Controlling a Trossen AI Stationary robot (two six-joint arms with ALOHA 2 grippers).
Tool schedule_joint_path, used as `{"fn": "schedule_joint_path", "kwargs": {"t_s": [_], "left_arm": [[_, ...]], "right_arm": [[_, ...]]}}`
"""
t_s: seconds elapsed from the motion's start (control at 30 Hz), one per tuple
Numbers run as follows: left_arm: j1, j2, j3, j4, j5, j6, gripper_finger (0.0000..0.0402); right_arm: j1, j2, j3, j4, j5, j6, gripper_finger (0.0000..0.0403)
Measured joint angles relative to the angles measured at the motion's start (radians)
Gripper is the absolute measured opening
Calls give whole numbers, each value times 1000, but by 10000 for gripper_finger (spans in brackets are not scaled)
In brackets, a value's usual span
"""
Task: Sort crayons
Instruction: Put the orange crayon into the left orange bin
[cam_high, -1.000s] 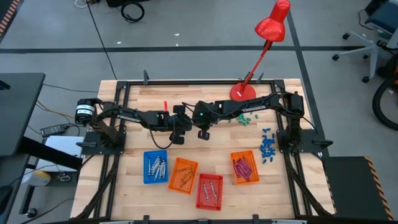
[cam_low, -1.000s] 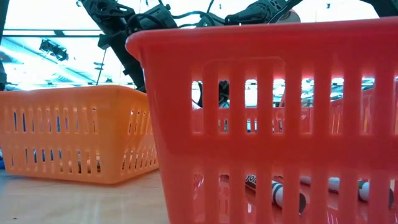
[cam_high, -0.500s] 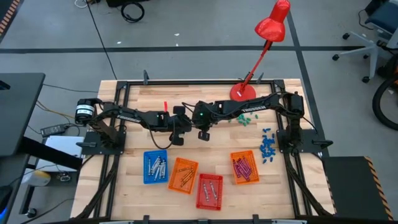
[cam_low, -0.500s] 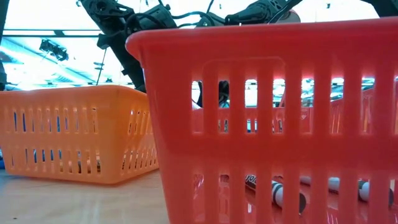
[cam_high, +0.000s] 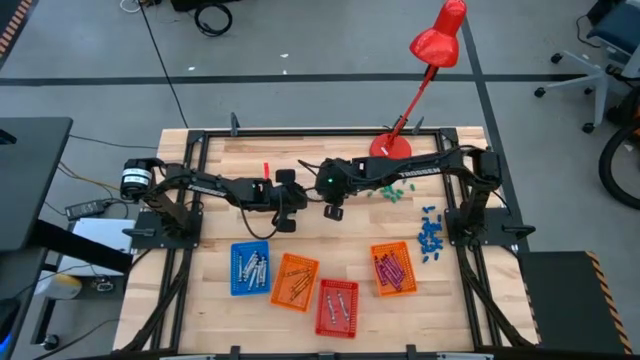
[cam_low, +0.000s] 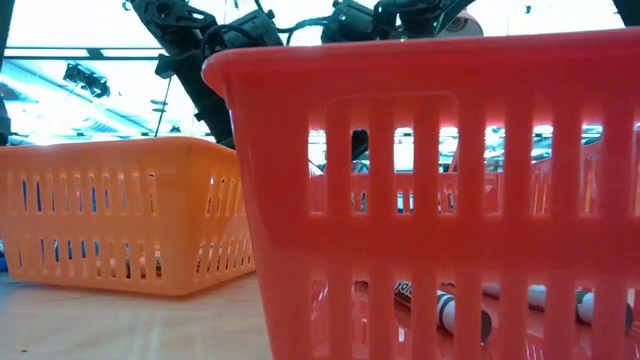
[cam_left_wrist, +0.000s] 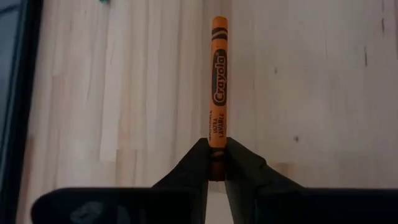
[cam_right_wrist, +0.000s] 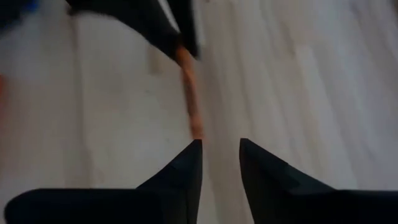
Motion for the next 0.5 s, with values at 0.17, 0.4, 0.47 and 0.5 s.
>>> {"fn": "schedule_joint_path", "kwargs": {"t_s": [0.17,0.4,0.47,0.5], "left_arm": [[-27,-37,0,-113,2,-95,44],[-111,-196,0,-222,19,-350,45],[-150,-241,0,-229,46,-445,45],[-172,-255,1,-220,55,-496,45]], "right_arm": [[8,-38,-76,-32,133,33,113],[9,-120,-285,180,156,83,112],[10,-146,-325,249,156,93,112],[12,-159,-341,273,157,94,112]]}}
